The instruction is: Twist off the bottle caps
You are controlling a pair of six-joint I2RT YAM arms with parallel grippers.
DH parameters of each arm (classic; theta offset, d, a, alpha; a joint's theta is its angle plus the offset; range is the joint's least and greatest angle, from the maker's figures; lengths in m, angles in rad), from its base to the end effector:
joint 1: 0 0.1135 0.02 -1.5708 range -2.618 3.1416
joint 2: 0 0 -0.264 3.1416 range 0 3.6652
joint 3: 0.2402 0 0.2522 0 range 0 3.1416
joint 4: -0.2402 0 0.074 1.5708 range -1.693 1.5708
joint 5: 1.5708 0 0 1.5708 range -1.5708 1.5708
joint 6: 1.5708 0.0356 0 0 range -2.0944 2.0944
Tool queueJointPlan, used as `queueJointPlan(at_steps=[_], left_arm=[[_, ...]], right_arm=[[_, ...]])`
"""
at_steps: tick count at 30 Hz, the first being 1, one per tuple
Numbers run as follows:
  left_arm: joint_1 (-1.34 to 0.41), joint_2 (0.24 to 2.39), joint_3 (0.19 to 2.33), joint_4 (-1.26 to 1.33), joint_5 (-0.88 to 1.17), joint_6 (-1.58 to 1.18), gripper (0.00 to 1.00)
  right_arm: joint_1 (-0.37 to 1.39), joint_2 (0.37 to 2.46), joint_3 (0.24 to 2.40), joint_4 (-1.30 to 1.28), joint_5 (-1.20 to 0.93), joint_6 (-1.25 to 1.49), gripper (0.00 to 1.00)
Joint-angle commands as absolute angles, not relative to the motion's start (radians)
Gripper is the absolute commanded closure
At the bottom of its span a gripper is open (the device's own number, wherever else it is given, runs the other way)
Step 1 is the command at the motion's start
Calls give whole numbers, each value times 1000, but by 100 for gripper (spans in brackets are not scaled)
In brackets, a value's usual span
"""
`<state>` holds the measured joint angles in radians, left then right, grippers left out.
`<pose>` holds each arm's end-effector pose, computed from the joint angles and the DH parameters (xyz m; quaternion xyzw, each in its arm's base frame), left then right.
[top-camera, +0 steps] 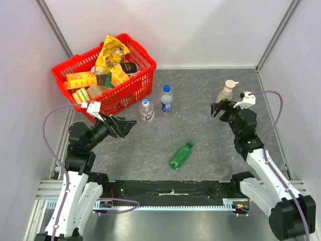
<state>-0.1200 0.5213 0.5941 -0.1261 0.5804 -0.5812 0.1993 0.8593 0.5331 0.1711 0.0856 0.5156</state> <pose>0.1313 -0.0355 0.3171 0.0327 0.7219 -0.4214 0.5478 0.2035 0.0380 0.2749 0.1470 0.7452 0.1968 0.6199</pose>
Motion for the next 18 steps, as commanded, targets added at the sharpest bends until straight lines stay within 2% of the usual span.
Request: queueJointPlan(at_steps=[1, 4, 8, 11, 14, 18], left_arm=[[-118, 543, 624, -141, 568, -543, 0], [-120, 566, 667, -179, 499, -543, 0], [-118, 681, 848, -337, 440, -506, 0], [-118, 781, 974, -446, 507, -460, 0], [-118, 798, 1014, -440, 555, -416, 0], [-120, 732, 930, -284, 557, -469, 0]], right_arm=[[201, 893, 569, 215, 31, 523, 2], [201, 929, 594, 200, 26, 544, 2], [201, 997, 676, 149, -33, 581, 2], [199, 1057, 729, 123, -70, 591, 2], [199, 1077, 738, 109, -95, 601, 2], [199, 1063, 724, 80, -74, 609, 2]])
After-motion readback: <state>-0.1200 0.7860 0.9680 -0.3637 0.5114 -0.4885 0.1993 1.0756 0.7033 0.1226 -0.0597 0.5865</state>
